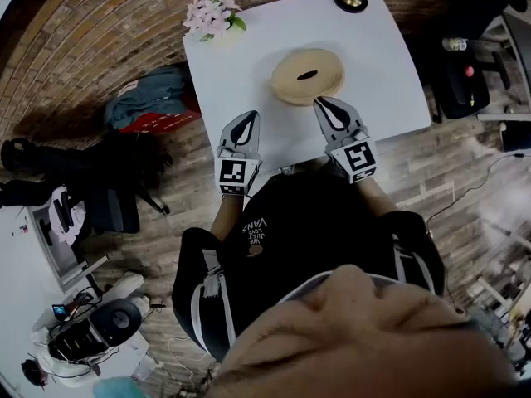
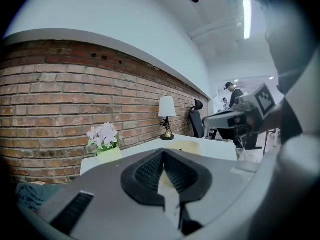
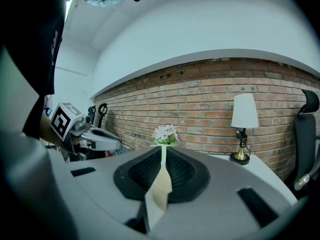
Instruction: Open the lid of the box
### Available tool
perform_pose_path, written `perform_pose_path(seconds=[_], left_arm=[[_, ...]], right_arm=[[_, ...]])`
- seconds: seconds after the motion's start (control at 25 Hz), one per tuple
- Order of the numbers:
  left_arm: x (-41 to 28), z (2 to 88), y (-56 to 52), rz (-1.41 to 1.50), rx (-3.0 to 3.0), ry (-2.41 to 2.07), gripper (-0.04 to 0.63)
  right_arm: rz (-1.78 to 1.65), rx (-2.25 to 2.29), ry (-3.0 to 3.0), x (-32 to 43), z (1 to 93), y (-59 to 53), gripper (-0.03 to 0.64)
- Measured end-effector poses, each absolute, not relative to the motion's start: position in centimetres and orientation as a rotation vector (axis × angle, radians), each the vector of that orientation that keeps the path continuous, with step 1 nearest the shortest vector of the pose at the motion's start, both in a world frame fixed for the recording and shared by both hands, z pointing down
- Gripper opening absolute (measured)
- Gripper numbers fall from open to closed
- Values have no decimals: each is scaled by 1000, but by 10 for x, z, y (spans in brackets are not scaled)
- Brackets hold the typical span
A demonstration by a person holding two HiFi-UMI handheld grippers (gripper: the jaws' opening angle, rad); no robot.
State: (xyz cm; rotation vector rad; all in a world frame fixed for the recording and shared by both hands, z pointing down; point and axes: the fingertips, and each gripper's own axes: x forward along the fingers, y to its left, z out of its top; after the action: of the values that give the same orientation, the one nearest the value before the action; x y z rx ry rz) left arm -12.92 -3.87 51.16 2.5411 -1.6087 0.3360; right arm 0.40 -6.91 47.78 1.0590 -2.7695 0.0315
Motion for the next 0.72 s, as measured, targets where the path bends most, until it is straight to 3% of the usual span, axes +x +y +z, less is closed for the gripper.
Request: perform_pose_path(seconds=[0.32, 0.44, 0.72], left_arm=[[-139, 531, -46, 364, 2589, -1514, 9], [-139, 540, -50, 373, 2582, -1497, 9], [-134, 560, -59, 396, 2550, -1489, 9]], right_arm=[[-91, 1009, -2664, -19, 499, -67, 12], [-119, 965, -2632, -26, 510, -70, 105], [-242, 795, -2512, -38, 541, -72, 174]])
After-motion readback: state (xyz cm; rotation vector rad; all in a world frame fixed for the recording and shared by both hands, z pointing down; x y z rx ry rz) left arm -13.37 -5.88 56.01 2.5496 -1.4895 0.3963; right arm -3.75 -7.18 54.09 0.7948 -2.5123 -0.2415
